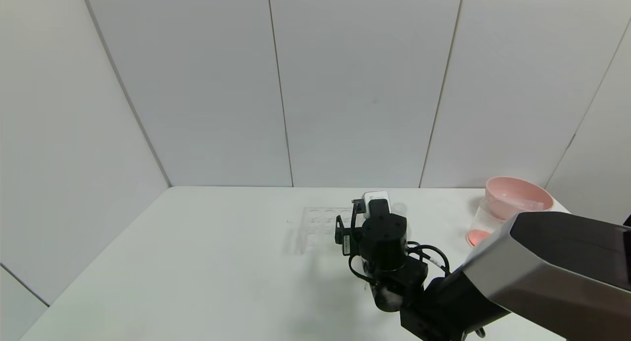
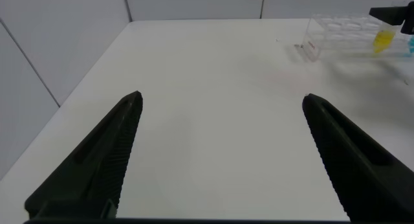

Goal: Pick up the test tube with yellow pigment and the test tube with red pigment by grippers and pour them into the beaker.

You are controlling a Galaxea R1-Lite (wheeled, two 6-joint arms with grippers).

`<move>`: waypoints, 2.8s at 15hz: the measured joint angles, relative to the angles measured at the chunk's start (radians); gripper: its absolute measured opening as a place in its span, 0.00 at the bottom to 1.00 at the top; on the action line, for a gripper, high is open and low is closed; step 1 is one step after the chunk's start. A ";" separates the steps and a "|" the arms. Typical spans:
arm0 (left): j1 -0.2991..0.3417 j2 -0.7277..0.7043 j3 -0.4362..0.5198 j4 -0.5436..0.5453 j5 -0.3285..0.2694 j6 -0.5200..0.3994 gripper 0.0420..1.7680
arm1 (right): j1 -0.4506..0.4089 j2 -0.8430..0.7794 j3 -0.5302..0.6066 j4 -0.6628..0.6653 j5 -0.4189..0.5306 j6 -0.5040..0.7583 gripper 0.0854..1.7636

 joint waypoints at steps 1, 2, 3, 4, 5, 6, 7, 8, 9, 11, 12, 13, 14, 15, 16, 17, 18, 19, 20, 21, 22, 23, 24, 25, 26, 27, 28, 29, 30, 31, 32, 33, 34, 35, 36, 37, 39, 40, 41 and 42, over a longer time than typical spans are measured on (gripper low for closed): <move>0.000 0.000 0.000 0.000 0.000 0.000 1.00 | -0.002 0.007 -0.008 0.001 0.000 0.008 0.85; 0.000 0.000 0.000 0.000 0.000 0.000 1.00 | -0.002 0.013 -0.012 0.002 0.001 0.011 0.75; 0.000 0.000 0.000 0.000 0.000 0.000 1.00 | -0.002 0.018 -0.013 0.009 0.001 0.014 0.66; 0.000 0.000 0.000 0.000 0.000 0.000 1.00 | -0.002 0.022 -0.012 0.024 0.001 0.024 0.58; 0.000 0.000 0.000 0.000 0.000 0.000 1.00 | -0.002 0.025 -0.011 0.036 0.001 0.038 0.51; 0.000 0.000 0.000 0.000 0.000 0.000 1.00 | -0.003 0.026 -0.011 0.043 0.000 0.051 0.45; 0.000 0.000 0.000 0.000 0.000 0.000 1.00 | -0.002 0.026 -0.013 0.049 0.001 0.062 0.39; 0.000 0.000 0.000 0.000 0.000 0.000 1.00 | -0.003 0.026 -0.014 0.052 0.001 0.068 0.24; 0.000 0.000 0.000 0.000 0.000 0.000 1.00 | -0.003 0.025 -0.015 0.053 0.002 0.071 0.24; 0.000 0.000 0.000 0.000 0.000 0.000 1.00 | -0.003 0.022 -0.018 0.056 0.004 0.072 0.24; 0.000 0.000 0.000 0.000 0.000 0.000 1.00 | -0.003 0.020 -0.022 0.058 0.004 0.072 0.24; 0.000 0.000 0.000 0.000 0.000 0.000 1.00 | -0.002 0.016 -0.027 0.061 0.005 0.072 0.24; 0.000 0.000 0.000 0.000 0.000 0.000 1.00 | -0.002 0.010 -0.033 0.068 0.006 0.072 0.24; 0.000 0.000 0.000 0.000 0.000 0.000 1.00 | -0.004 0.001 -0.041 0.076 0.007 0.072 0.24; 0.000 0.000 0.000 0.000 0.000 0.000 1.00 | -0.003 -0.010 -0.047 0.093 0.008 0.072 0.24; 0.000 0.000 0.000 0.000 0.000 0.000 1.00 | -0.004 -0.023 -0.054 0.103 0.008 0.072 0.24; 0.000 0.000 0.000 0.000 0.000 0.000 1.00 | -0.003 -0.039 -0.063 0.114 0.008 0.072 0.24; 0.000 0.000 0.000 0.000 0.000 0.000 1.00 | -0.003 -0.057 -0.073 0.131 0.009 0.071 0.24; 0.000 0.000 0.000 0.000 0.000 0.000 1.00 | -0.002 -0.077 -0.085 0.143 0.012 0.071 0.24; 0.000 0.000 0.000 0.000 0.000 0.000 1.00 | 0.000 -0.096 -0.098 0.153 0.013 0.070 0.24; 0.000 0.000 0.000 0.000 0.000 0.000 1.00 | 0.002 -0.116 -0.118 0.158 0.013 0.066 0.24; 0.000 0.000 0.000 0.000 0.000 0.000 1.00 | 0.001 -0.134 -0.131 0.158 0.011 0.052 0.24; 0.000 0.000 0.000 0.000 0.000 0.000 1.00 | 0.002 -0.151 -0.137 0.157 0.010 0.036 0.24; 0.000 0.000 0.000 0.000 0.000 0.000 1.00 | 0.001 -0.171 -0.140 0.155 0.008 0.026 0.24; 0.000 0.000 0.000 0.000 0.000 0.000 1.00 | 0.001 -0.190 -0.139 0.156 0.009 0.015 0.24; 0.000 0.000 0.000 0.000 0.000 0.000 1.00 | -0.007 -0.212 -0.133 0.156 0.013 0.001 0.24; 0.000 0.000 0.000 0.000 0.000 0.000 1.00 | -0.025 -0.240 -0.119 0.155 0.022 -0.021 0.24; 0.000 0.000 0.000 0.000 0.000 0.000 1.00 | -0.049 -0.271 -0.095 0.155 0.036 -0.048 0.24; 0.000 0.000 0.000 0.000 0.000 0.000 1.00 | -0.082 -0.305 -0.064 0.153 0.062 -0.078 0.24; 0.000 0.000 0.000 0.000 0.000 0.000 1.00 | -0.132 -0.342 -0.027 0.150 0.094 -0.106 0.24; 0.000 0.000 0.000 0.000 0.000 0.000 1.00 | -0.186 -0.373 0.005 0.149 0.125 -0.128 0.24; 0.000 0.000 0.000 0.000 0.000 0.000 1.00 | -0.251 -0.398 0.034 0.146 0.152 -0.146 0.24; 0.000 0.000 0.000 0.000 0.000 0.000 1.00 | -0.326 -0.420 0.063 0.145 0.184 -0.164 0.24; 0.000 0.000 0.000 0.000 0.000 0.000 1.00 | -0.399 -0.436 0.087 0.142 0.218 -0.180 0.24; 0.000 0.000 0.000 0.000 0.000 0.000 1.00 | -0.474 -0.446 0.108 0.135 0.261 -0.195 0.24; 0.000 0.000 0.000 0.000 0.000 0.000 1.00 | -0.559 -0.454 0.128 0.124 0.314 -0.214 0.24; 0.000 0.000 0.000 0.000 0.000 0.000 1.00 | -0.716 -0.455 0.156 0.101 0.416 -0.263 0.24; 0.000 0.000 0.000 0.000 0.000 0.000 1.00 | -0.794 -0.452 0.167 0.088 0.475 -0.288 0.24; 0.000 0.000 0.000 0.000 0.000 0.000 1.00 | -0.860 -0.447 0.173 0.074 0.531 -0.312 0.24; 0.000 0.000 0.000 0.000 0.000 0.000 1.00 | -0.920 -0.439 0.178 0.064 0.586 -0.340 0.24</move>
